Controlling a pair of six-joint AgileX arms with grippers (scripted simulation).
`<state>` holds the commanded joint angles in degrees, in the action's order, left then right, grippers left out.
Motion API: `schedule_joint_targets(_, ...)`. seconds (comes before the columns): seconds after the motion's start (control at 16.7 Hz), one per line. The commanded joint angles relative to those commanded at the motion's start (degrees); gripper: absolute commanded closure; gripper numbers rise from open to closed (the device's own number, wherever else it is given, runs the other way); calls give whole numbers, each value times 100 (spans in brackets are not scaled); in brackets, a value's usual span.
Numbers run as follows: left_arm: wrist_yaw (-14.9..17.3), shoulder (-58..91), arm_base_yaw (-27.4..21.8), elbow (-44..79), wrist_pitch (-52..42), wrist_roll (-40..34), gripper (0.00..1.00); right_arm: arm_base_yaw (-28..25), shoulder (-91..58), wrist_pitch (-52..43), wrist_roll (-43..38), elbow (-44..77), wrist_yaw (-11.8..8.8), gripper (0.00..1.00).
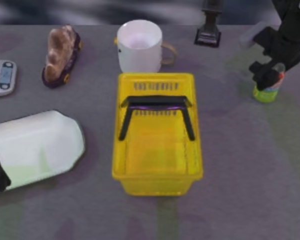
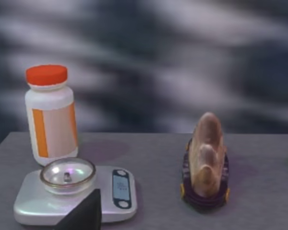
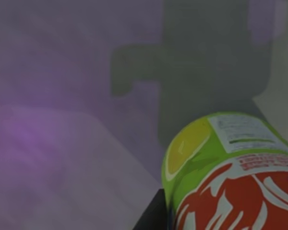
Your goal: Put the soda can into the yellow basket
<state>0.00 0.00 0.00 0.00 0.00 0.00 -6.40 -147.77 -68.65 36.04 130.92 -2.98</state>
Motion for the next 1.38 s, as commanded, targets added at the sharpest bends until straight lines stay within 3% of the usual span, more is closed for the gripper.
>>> schedule_joint_targets(0.6,0,0,0,0,0,0,0,22,5,-3,-8,3,-1,100)
schedule_joint_targets(0.78,0,0,0,0,0,0,0,-54,95,353,-100,-158,-221,100)
schedule_joint_targets(1.02,0,0,0,0,0,0,0,-225,370,1684,-506,-760,-945,100)
schedule_joint_targets(1.38,0,0,0,0,0,0,0,-528,1014,5088,-1575,-2286,-2600,100)
